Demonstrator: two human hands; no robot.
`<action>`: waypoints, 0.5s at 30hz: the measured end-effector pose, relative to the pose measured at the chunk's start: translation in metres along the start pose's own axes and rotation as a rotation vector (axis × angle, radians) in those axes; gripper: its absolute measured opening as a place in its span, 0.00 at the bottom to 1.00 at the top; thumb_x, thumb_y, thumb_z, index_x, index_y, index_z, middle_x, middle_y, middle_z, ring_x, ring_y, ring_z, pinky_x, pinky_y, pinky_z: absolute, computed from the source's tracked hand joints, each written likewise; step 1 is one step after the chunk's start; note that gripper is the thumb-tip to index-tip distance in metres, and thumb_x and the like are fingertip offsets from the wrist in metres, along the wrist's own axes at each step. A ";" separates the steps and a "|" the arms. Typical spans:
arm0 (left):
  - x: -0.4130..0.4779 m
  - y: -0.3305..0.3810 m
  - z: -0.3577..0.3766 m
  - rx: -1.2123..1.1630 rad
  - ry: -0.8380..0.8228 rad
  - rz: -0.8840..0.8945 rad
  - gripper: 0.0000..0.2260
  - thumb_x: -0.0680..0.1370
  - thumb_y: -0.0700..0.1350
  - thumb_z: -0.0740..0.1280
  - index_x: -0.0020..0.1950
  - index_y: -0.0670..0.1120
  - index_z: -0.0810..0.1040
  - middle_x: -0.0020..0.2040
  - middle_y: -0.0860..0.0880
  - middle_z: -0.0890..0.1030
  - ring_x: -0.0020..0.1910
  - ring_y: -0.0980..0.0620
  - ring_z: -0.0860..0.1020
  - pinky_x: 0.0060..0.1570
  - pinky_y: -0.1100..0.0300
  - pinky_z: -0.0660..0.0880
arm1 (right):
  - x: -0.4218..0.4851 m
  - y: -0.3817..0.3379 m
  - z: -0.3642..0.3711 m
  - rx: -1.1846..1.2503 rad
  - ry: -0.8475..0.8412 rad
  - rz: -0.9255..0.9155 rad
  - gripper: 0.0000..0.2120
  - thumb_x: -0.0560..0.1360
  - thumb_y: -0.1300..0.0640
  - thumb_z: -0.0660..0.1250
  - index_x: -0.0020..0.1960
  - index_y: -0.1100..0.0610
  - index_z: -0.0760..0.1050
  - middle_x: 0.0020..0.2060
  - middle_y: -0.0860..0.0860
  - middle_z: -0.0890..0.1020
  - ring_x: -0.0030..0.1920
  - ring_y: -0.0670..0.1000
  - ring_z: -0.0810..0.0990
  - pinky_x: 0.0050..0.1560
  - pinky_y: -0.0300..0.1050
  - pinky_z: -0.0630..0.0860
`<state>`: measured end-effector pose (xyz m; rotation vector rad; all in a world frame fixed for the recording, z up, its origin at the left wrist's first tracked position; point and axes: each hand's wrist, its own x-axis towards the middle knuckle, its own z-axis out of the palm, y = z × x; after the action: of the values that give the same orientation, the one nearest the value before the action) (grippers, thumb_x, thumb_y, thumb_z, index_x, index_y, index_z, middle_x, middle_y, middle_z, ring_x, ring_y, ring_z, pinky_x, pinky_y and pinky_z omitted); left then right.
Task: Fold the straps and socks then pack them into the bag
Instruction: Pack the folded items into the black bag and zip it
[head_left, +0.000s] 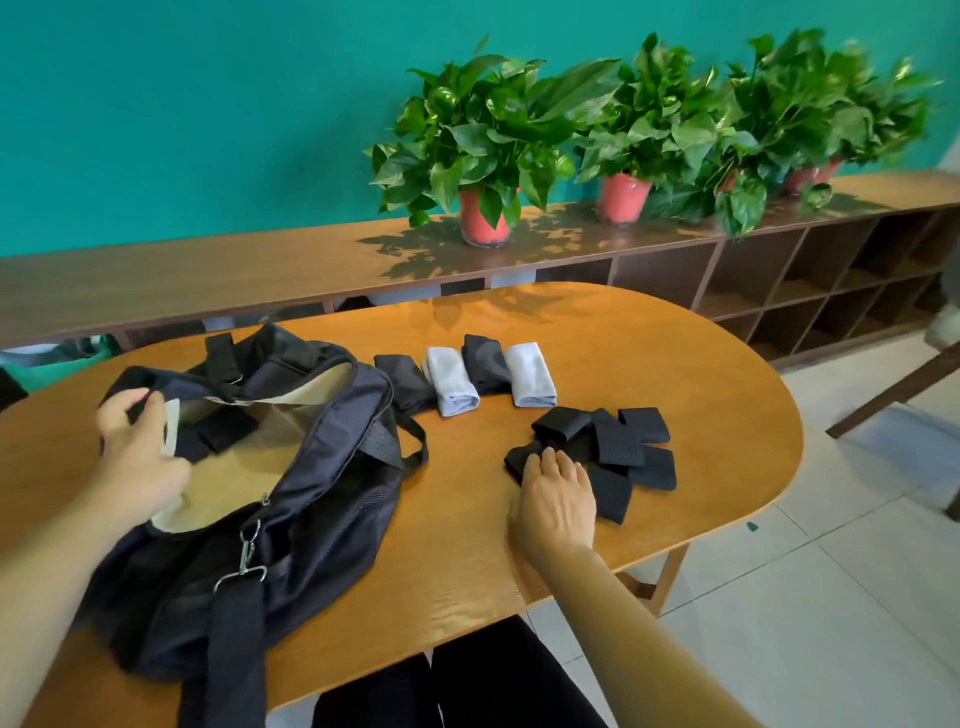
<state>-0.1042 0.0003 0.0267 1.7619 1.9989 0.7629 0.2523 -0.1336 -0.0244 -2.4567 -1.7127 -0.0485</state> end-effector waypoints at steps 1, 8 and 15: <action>-0.001 0.001 0.000 -0.002 -0.004 -0.001 0.33 0.74 0.27 0.62 0.77 0.37 0.55 0.74 0.48 0.51 0.72 0.48 0.56 0.66 0.63 0.53 | 0.000 -0.001 0.000 -0.017 -0.004 -0.013 0.22 0.77 0.54 0.56 0.68 0.62 0.68 0.67 0.59 0.71 0.70 0.59 0.65 0.72 0.54 0.58; -0.011 0.010 -0.006 -0.056 -0.036 -0.017 0.34 0.74 0.26 0.60 0.78 0.39 0.54 0.75 0.49 0.49 0.73 0.48 0.56 0.70 0.59 0.54 | 0.001 -0.016 -0.009 -0.074 -0.024 -0.114 0.12 0.79 0.59 0.55 0.60 0.56 0.71 0.58 0.53 0.76 0.60 0.54 0.71 0.50 0.43 0.68; -0.017 0.005 -0.021 -0.095 -0.087 0.006 0.36 0.74 0.26 0.61 0.78 0.42 0.52 0.74 0.53 0.48 0.74 0.48 0.55 0.71 0.59 0.54 | 0.008 -0.026 -0.019 -0.167 -0.096 -0.063 0.12 0.79 0.60 0.56 0.58 0.50 0.73 0.52 0.48 0.78 0.52 0.48 0.77 0.34 0.39 0.66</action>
<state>-0.1107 -0.0191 0.0453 1.7178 1.8710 0.7567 0.2317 -0.1195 -0.0017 -2.5604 -1.8985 -0.0850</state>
